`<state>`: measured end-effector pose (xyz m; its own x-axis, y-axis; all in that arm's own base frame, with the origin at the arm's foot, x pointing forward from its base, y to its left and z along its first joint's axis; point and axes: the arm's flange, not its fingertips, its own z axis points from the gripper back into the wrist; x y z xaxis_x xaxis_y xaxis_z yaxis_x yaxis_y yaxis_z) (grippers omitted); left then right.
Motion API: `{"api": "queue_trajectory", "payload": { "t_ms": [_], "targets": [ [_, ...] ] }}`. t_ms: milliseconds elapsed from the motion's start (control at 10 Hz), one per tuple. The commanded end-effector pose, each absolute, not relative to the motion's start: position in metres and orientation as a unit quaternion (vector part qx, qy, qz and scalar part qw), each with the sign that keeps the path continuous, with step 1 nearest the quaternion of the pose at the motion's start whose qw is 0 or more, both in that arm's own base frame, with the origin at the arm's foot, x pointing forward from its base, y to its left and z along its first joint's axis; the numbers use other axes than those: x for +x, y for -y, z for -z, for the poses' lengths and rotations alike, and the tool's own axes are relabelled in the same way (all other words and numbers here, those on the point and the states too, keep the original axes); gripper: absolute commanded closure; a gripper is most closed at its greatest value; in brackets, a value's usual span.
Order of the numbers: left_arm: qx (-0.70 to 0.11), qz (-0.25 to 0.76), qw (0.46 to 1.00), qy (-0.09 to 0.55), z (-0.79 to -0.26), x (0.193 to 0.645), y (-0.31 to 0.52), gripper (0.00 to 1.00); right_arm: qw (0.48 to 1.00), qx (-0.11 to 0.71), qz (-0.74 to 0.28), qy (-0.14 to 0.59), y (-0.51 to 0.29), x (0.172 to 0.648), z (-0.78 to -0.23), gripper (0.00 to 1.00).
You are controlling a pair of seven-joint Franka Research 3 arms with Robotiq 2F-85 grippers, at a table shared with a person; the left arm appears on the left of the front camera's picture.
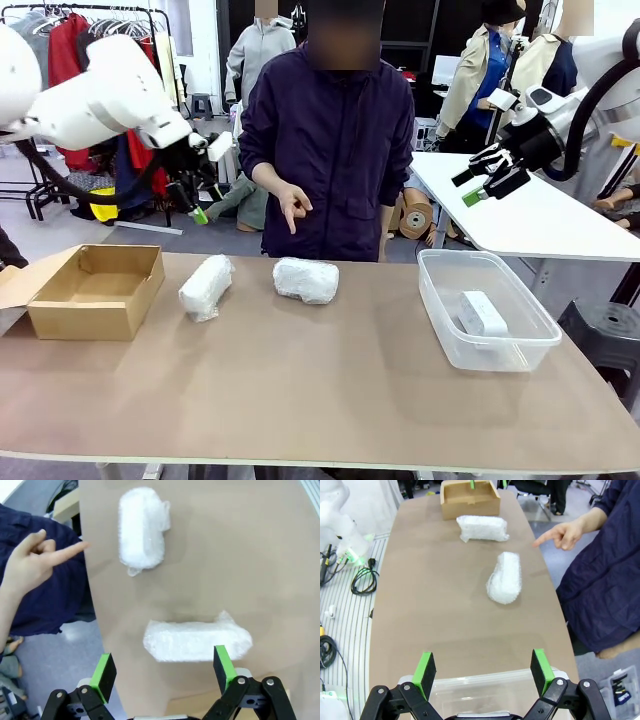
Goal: Separate and place wrapped and unwrapped clocks.
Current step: Pick up the Digital clock indicated by the person.
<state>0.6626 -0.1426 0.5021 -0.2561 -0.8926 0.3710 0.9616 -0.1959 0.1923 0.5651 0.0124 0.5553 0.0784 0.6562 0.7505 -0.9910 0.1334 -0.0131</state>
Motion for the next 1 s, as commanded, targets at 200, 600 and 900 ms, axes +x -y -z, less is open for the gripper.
{"api": "queue_trajectory", "payload": {
  "t_ms": [200, 600, 900],
  "targets": [
    [-0.119, 0.753, 0.610, 0.216, -0.499, 0.680, 0.165, 0.00, 0.682, 0.267, -0.604, 0.314, -0.013, 0.564, -0.557, 0.00],
    [-0.092, 0.758, 0.614, 0.201, -0.495, 0.676, 0.162, 0.00, 0.682, 0.267, -0.604, 0.314, -0.013, 0.564, -0.557, 0.00],
    [-0.073, 0.759, 0.618, 0.194, -0.492, 0.686, 0.181, 0.00, 0.682, 0.267, -0.604, 0.314, -0.013, 0.564, -0.557, 0.00]
  ]
}}
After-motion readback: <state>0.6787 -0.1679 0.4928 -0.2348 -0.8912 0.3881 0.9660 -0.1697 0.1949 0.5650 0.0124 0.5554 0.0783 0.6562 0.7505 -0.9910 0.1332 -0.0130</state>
